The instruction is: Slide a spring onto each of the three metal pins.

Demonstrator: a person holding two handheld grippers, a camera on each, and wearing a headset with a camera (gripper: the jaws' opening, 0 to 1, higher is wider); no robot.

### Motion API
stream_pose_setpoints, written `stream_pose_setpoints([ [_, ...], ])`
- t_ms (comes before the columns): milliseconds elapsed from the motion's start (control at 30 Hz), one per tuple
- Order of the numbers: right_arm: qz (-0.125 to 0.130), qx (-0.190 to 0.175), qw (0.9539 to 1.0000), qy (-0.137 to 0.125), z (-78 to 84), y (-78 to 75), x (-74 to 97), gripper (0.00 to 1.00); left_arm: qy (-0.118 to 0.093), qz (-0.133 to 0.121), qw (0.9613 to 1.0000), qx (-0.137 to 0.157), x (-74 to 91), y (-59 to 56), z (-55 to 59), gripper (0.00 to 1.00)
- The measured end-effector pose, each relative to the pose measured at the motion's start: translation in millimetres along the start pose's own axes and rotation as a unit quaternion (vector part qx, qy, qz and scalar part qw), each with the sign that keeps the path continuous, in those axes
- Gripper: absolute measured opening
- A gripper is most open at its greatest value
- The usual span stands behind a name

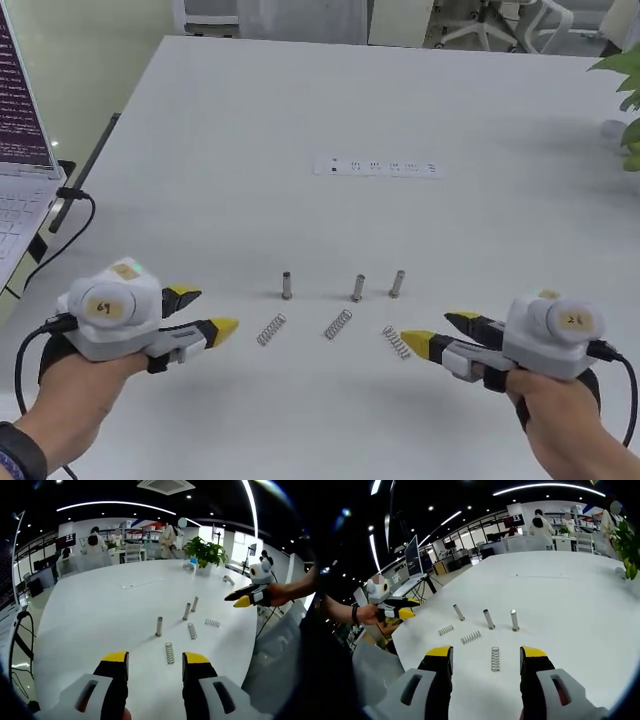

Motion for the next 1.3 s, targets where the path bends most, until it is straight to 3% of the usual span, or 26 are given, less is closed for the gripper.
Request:
stream_pose_setpoints([
  [467, 0.016, -0.003, 0.9999, 0.004, 9.4, -4.1, 12.4, 0.52, 0.003, 0.015, 0.9999, -0.001, 5.8, -6.1, 10.3, 0.40],
  [933, 0.028, -0.003, 0.9995, 0.015, 17.5, -14.7, 14.9, 0.50, -0.007, 0.017, 0.9998, 0.003, 7.9, -11.6, 5.4, 0.42],
  [1300, 0.028, -0.009, 0.9993, 0.023, 23.3, -25.8, 2.9, 0.46, -0.023, 0.010, 0.9996, 0.008, 16.6, -24.1, -10.5, 0.44],
])
Point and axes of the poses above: the centre of the closed fingertips' face, and the gripper's own axes: x roughly backward along the fingers, y roughly to its left, z roughly out of its underside, the point moved 1 cm from there along x, roughly backward along the fingers, and after that the axes turned 1 degree about -y, right-handed, at the moved point
